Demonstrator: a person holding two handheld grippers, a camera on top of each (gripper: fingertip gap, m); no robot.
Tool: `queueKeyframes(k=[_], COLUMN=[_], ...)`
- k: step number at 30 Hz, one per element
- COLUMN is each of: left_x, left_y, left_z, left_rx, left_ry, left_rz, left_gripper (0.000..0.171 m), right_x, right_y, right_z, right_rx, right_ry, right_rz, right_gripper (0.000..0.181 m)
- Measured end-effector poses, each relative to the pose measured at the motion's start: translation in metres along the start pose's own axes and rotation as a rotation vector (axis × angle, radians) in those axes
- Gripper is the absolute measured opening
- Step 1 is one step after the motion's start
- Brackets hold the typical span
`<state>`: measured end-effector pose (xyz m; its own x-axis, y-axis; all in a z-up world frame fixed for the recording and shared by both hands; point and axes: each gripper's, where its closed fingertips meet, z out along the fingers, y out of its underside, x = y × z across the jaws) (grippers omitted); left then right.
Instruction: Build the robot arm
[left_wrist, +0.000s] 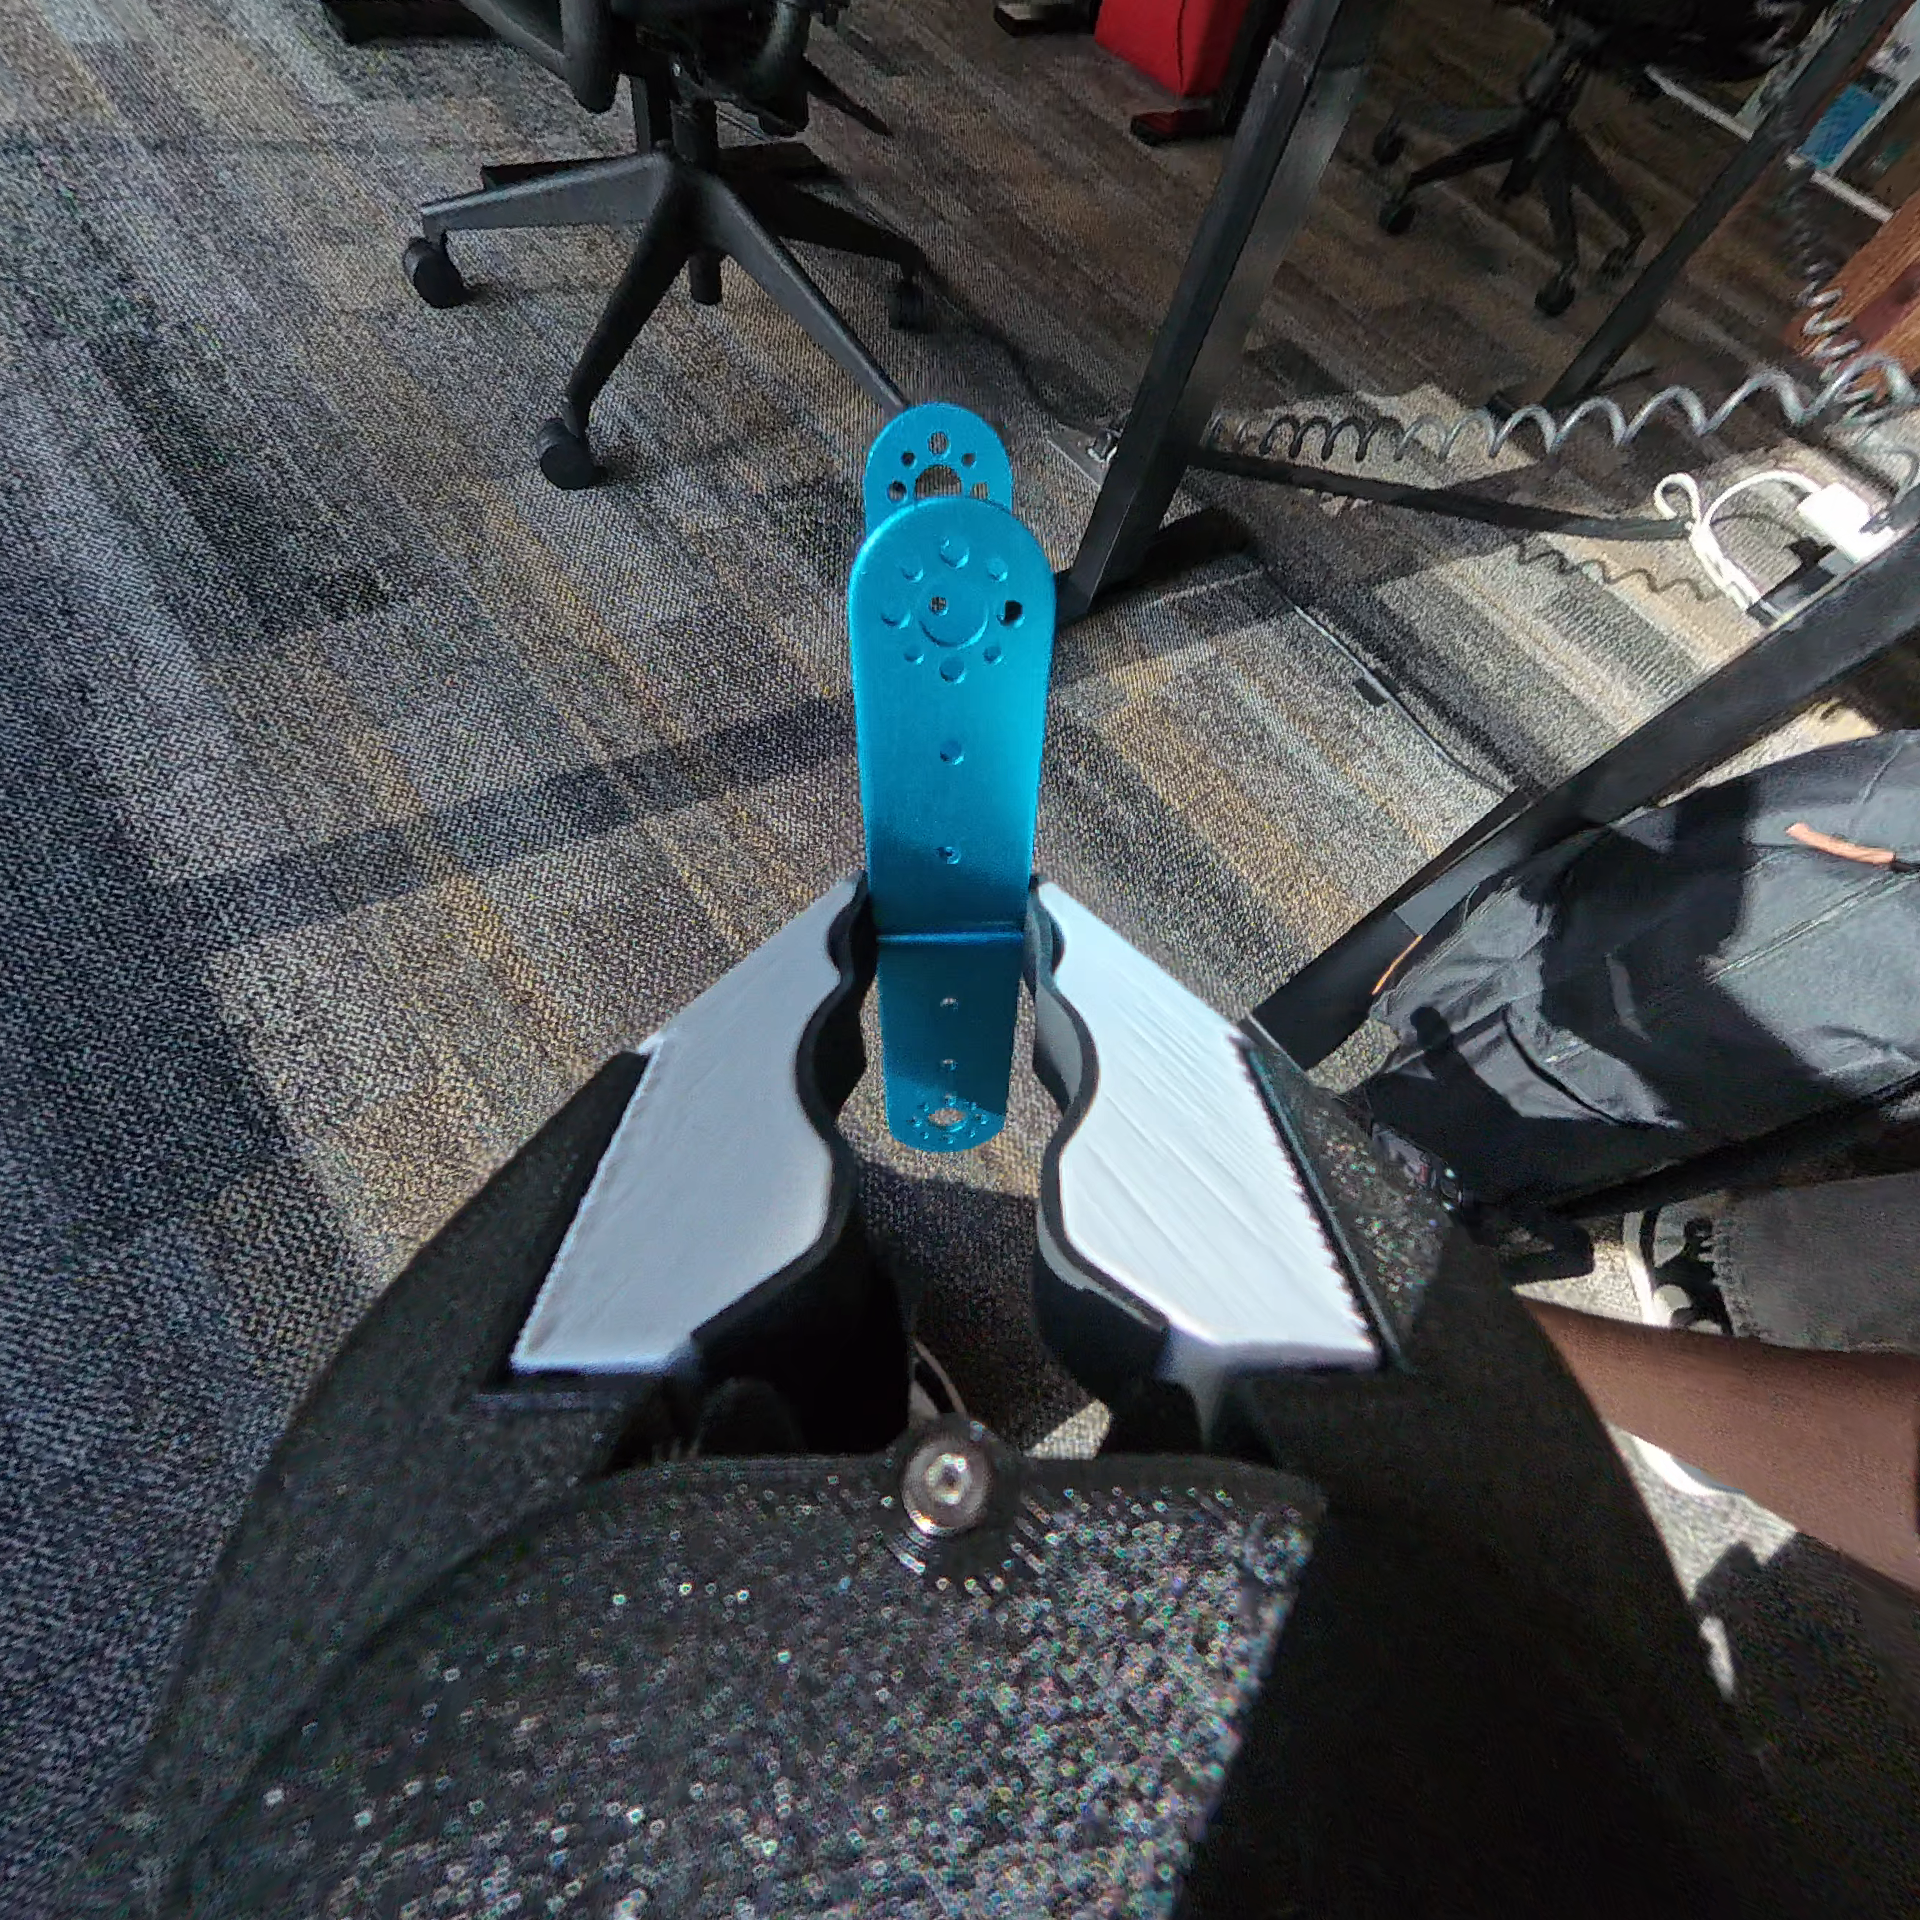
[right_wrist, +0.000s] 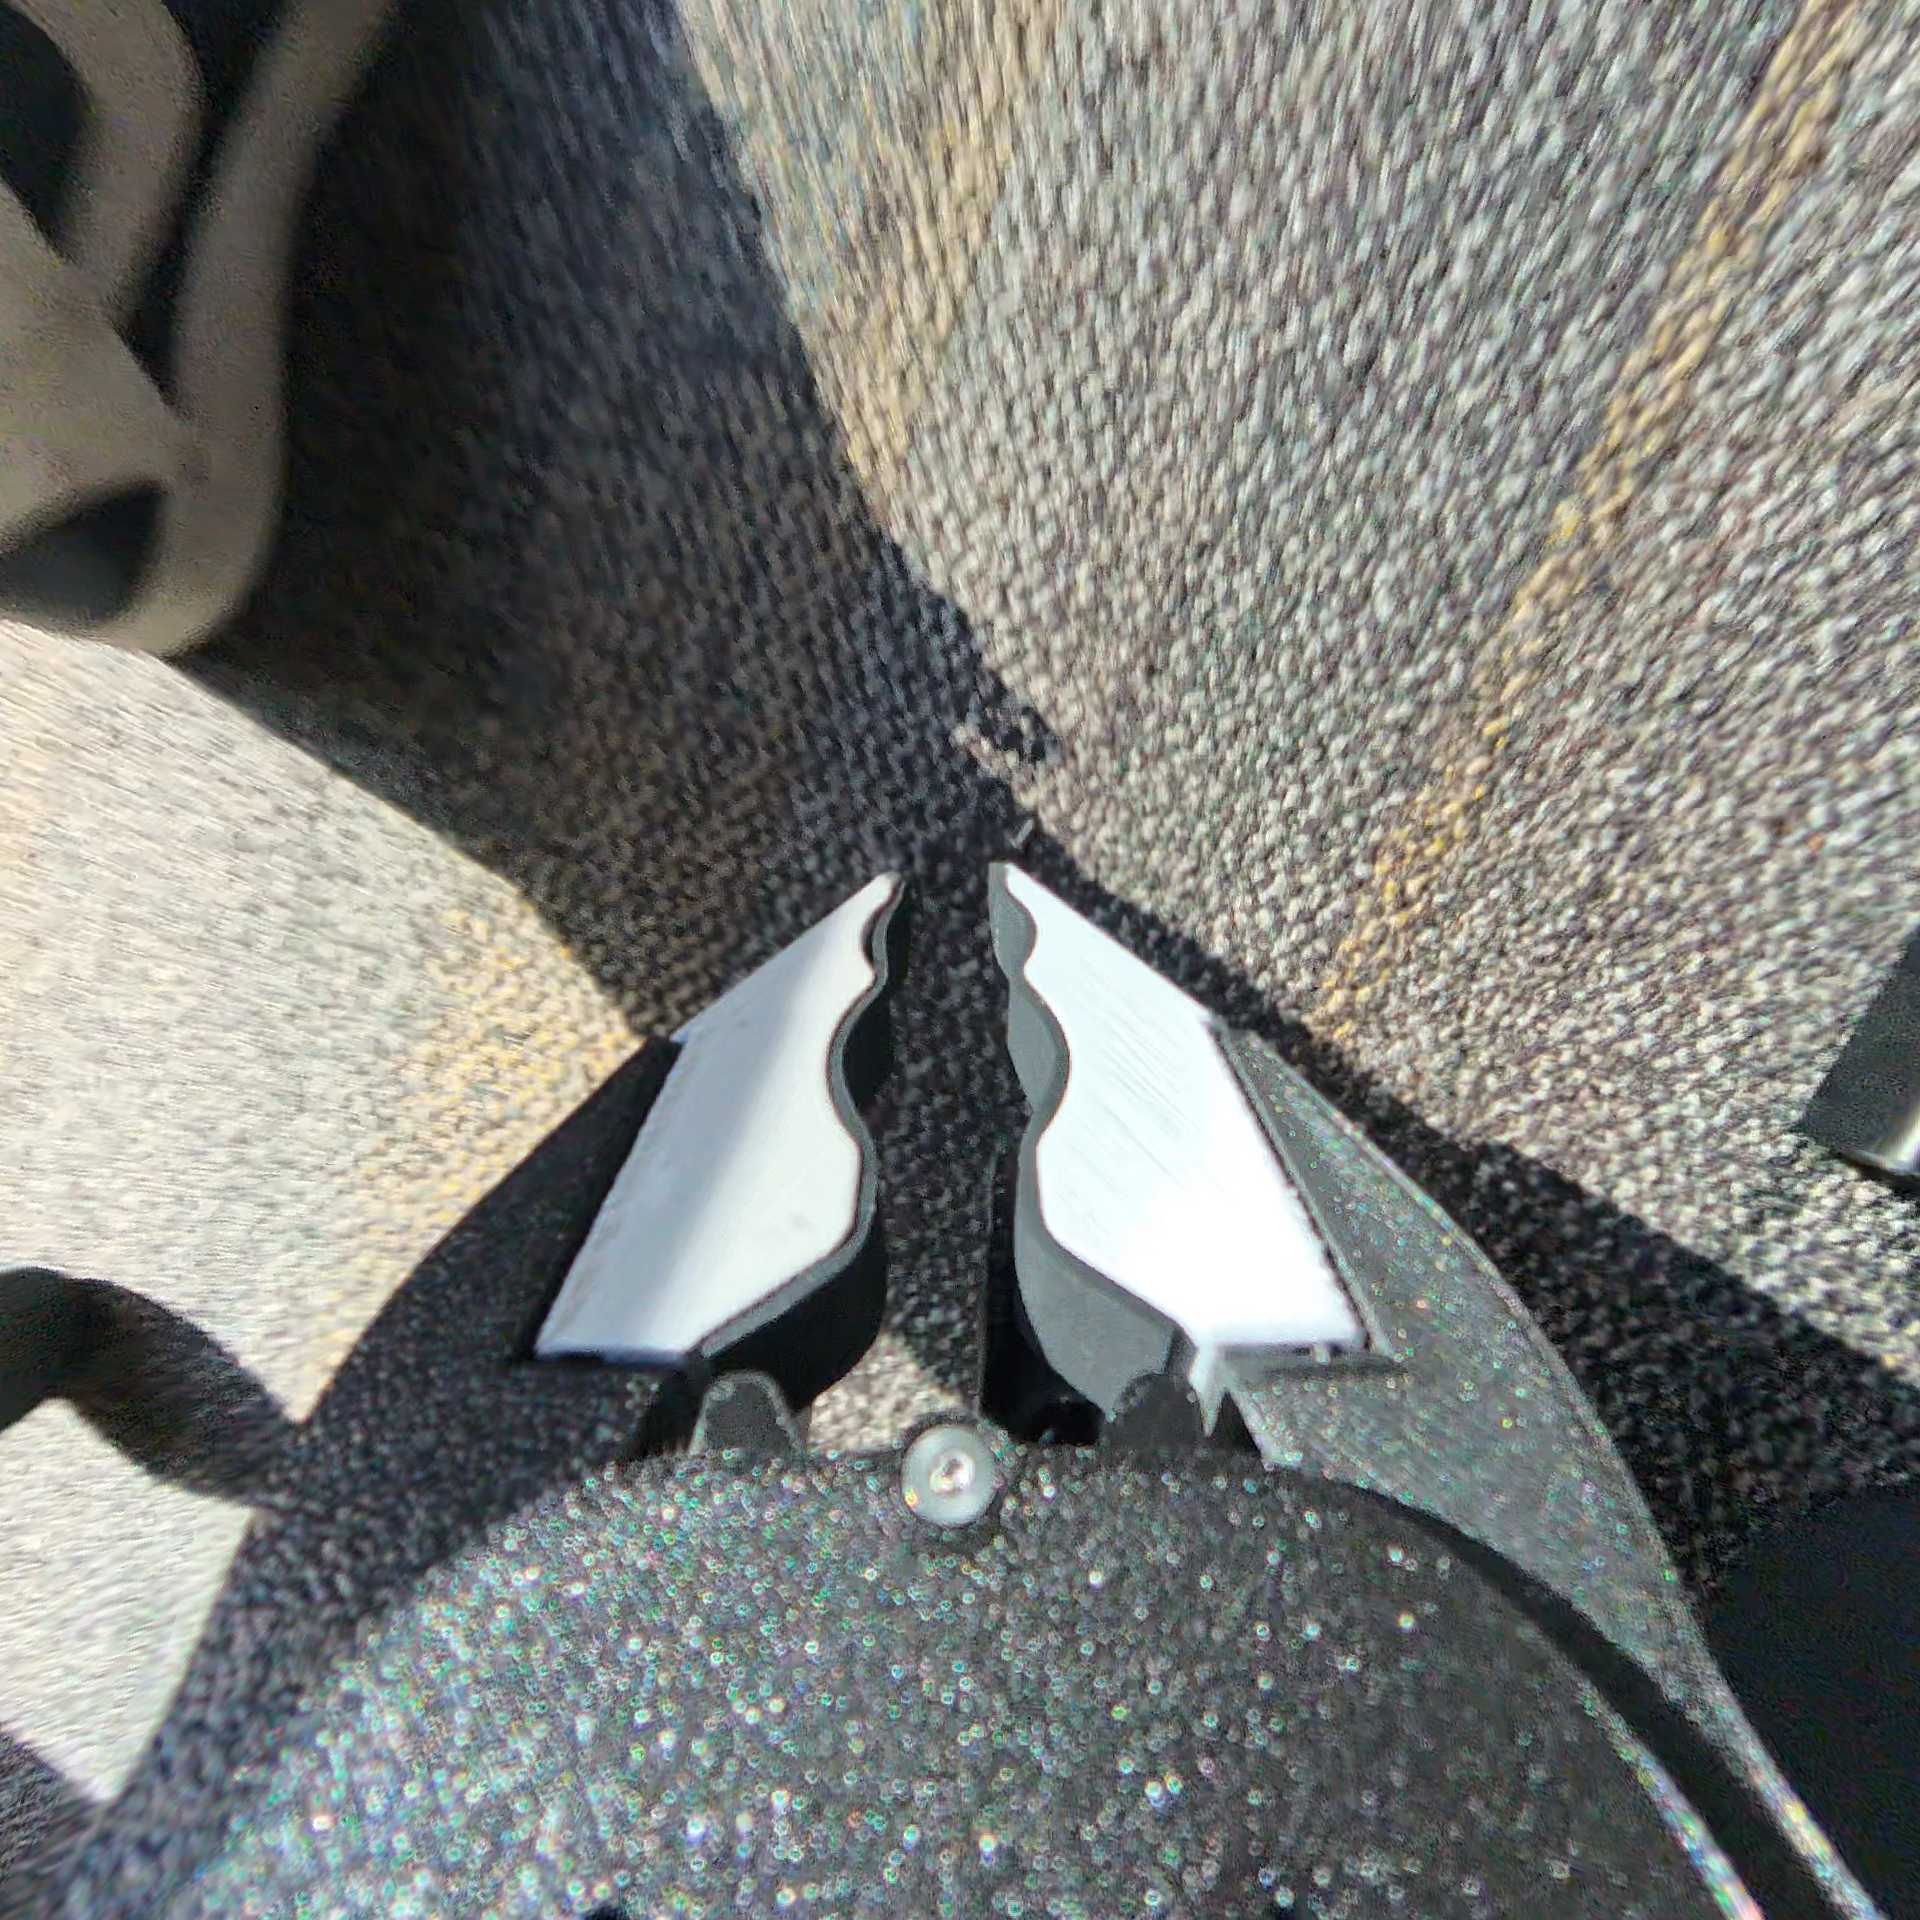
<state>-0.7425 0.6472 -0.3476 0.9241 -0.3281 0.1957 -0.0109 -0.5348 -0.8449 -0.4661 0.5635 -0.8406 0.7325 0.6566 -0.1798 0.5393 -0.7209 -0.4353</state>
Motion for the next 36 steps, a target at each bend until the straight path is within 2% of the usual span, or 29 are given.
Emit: queueKeyframes(k=[3,5,8,11,14,22,26,29,33,36], left_x=[0.006,0.008,0.01,0.012,0.013,0.016,0.017,0.018,0.018,0.018], left_y=[0.01,0.013,0.015,0.017,0.018,0.023,0.024,0.026,0.028,0.027], left_z=[0.011,0.016,0.021,0.024,0.025,0.025,0.026,0.027,0.027,0.026], left_rx=[-0.065,-0.083,-0.103,-0.112,-0.118,-0.13,-0.135,-0.145,-0.15,-0.146], left_ry=[0.014,0.021,0.024,0.022,0.02,0.035,0.044,0.044,0.043,0.042], left_rz=[0.031,0.04,0.04,0.049,0.064,0.064,0.053,0.06,0.068,0.073], left_gripper=[0.026,0.026,0.026,0.026,0.026,0.026,0.026,0.026,0.026,0.026], right_x=[0.005,0.012,0.01,0.012,0.018,0.017,0.017,0.019,0.021,0.022], right_y=[0.03,0.027,0.028,0.025,0.026,0.022,0.021,0.022,0.023,0.022], right_z=[0.03,0.038,0.049,0.056,0.061,0.063,0.063,0.064,0.065,0.064], right_rx=[-0.039,0.017,0.025,0.049,0.071,0.132,0.103,0.048,-0.024,-0.039], right_ry=[0.002,0.035,-0.018,0.007,0.068,0.082,0.147,0.239,0.345,0.332], right_rz=[-0.077,-0.098,-0.038,-0.002,0.05,0.254,0.381,0.451,0.412,0.362], right_gripper=[0.014,0.013,0.013,0.013,0.011,0.012,0.017,0.013,0.007,0.002])
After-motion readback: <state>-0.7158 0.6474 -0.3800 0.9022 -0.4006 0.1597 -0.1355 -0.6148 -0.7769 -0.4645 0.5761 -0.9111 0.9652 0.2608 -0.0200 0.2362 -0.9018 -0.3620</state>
